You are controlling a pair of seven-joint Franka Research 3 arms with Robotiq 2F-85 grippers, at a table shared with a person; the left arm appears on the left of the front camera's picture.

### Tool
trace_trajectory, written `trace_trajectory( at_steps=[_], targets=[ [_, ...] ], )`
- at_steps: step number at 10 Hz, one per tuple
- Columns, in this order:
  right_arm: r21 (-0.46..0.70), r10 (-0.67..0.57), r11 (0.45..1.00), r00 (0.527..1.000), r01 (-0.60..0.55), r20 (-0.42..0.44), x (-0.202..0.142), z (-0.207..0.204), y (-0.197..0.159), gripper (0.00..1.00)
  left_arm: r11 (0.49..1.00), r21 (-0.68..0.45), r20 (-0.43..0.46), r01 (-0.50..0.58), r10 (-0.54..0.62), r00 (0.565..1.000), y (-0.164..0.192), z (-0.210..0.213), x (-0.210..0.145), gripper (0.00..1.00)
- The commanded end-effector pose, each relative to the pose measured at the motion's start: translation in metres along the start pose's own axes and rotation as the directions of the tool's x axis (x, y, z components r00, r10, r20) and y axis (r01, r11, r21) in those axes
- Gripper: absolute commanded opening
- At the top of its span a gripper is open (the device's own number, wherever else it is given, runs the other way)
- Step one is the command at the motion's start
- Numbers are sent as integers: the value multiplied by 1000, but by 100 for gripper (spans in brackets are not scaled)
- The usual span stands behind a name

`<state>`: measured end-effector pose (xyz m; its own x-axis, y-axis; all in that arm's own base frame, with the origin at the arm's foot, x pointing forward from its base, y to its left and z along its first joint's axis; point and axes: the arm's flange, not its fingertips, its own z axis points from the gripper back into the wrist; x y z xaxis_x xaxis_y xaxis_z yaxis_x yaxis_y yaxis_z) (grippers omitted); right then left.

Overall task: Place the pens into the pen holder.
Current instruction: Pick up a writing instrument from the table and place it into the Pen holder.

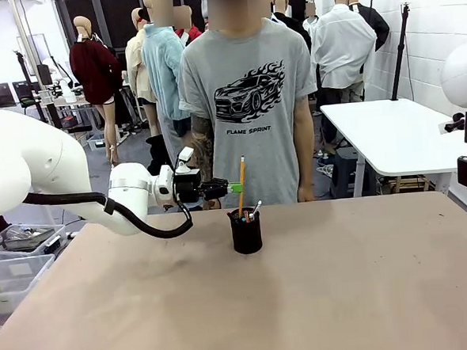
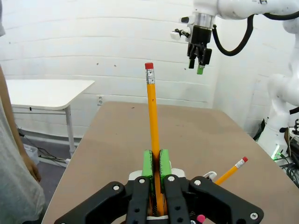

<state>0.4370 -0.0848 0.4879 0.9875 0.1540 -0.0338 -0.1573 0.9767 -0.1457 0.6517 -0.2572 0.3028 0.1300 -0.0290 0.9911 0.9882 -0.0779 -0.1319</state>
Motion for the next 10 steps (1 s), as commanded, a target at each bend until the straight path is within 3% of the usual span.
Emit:
trace_trajectory(
  at_steps=[1, 3, 8, 10],
  targets=[
    [-21, 20, 1000, 1000, -20, -3, -2, -1, -2, 78, 999, 3, -18, 40, -40, 999, -3, -3, -5, 4],
    [-21, 20, 1000, 1000, -20, -3, -2, -1, -2, 78, 997, -10, -27, 75, -75, 997, -9, -3, -2, 41],
    [-21, 20, 1000, 1000, -20, -3, -2, -1, -2, 78, 991, -31, -36, 126, -127, 991, -22, 0, 9, 41],
    [-21, 20, 1000, 1000, -20, -3, -2, -1, -2, 78, 993, -80, -166, 87, -99, 981, -35, 11, 41, 41]
  ],
)
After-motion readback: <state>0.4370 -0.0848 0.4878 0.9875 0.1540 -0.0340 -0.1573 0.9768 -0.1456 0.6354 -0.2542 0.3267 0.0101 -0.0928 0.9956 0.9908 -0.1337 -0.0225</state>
